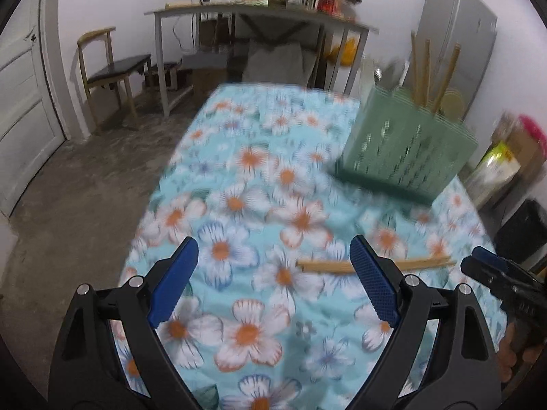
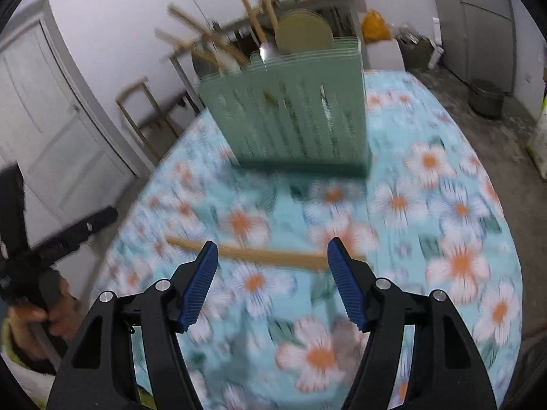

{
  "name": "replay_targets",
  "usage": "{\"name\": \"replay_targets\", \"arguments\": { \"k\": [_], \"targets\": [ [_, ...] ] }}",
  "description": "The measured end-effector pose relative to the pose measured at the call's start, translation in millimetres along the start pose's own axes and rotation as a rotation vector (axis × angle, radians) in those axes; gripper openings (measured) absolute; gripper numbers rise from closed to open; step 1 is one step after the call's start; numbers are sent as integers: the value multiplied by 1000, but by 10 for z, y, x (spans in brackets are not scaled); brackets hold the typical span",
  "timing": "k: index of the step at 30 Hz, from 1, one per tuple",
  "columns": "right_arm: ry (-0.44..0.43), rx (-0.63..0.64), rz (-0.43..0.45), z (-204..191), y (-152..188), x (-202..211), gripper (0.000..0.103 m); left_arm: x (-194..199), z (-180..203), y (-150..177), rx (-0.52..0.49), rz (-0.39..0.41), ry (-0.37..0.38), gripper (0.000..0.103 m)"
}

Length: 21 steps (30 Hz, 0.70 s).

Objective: Organize utensils

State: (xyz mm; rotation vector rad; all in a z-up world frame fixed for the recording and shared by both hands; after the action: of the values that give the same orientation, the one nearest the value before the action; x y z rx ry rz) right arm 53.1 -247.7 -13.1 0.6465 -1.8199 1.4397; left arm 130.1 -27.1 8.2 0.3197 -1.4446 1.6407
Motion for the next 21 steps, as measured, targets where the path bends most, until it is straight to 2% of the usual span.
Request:
{"name": "replay_targets", "arguments": {
  "k": [2, 5, 7, 21],
  "targets": [
    [16, 19, -2, -32, 58, 23, 66, -55, 7, 72, 10, -37, -8, 86],
    [39, 30, 15, -17, 47, 84, 79, -97, 38, 136, 1, -60, -22, 86],
    [36, 19, 22, -4, 19, 117, 82, -105, 58, 153, -13, -70, -35, 86],
    [0, 3, 17, -66, -46, 94, 83, -97, 56, 113, -49, -78, -105, 86]
  ]
}}
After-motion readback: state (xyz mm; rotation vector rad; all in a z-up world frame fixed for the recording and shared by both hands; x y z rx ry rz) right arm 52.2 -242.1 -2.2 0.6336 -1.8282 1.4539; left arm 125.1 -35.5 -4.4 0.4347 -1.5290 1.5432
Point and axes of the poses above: each gripper's, at about its wrist camera, not at the fingertips, and x roughly against the way its jaws point, z to its right, y to its underside, the point moved 5 cm from there along -x, roughly the way its jaws point, and after that the axes turned 12 degrees about y, right-handed, at the moved point
